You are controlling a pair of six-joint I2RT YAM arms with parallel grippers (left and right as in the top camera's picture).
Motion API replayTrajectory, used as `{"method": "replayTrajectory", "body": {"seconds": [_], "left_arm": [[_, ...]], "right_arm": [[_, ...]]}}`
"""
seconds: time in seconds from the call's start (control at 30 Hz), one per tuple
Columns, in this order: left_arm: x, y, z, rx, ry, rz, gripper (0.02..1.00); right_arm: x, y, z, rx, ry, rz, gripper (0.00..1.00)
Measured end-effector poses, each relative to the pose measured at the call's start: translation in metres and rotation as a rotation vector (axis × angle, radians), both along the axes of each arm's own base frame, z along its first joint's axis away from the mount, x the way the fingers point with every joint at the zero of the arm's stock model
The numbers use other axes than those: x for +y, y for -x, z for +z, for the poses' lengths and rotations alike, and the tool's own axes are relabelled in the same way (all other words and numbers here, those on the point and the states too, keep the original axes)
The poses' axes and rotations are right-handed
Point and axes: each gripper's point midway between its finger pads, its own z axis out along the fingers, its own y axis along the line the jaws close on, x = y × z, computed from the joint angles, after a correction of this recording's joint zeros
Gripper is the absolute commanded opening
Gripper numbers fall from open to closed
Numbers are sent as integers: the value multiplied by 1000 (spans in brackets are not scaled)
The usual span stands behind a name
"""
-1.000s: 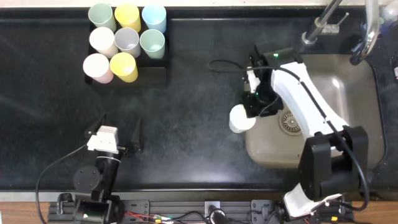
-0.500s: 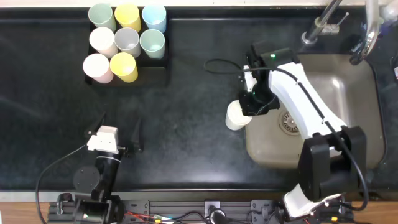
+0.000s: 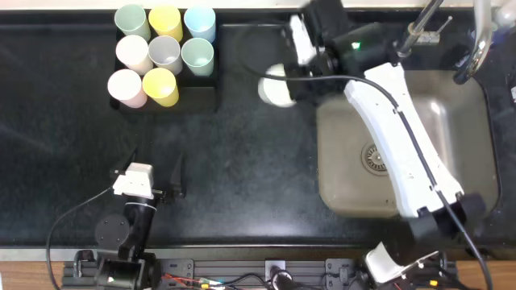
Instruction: Store Cups
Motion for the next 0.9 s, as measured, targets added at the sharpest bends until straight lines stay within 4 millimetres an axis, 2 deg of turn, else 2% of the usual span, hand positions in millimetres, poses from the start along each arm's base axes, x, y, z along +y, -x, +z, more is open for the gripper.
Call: {"method": "replayTrajectory", "body": {"seconds": [0.13,0.23,0.47,0.57,0.7,0.8,0.9], "left_arm": [[0,0,0,0,0,0,1000],[0,0,0,0,0,0,1000],[0,0,0,0,0,0,1000],[0,0,0,0,0,0,1000],[0,0,0,0,0,0,1000],[0,0,0,0,0,0,1000],[0,0,0,0,0,0,1000]], "right_arm": [[28,-7,37,-94,-60,39,42],[55,-14,45,-118,-90,76,40],[127,-30,14,-110,-116,156,40],[148,-33,4,-119,-127,162,40],[165,-37,-2,-142,-129,148,42],[170,-43,-10,-154,-115,125,40],[168,-49,-25,-146,-78,95,40]]}}
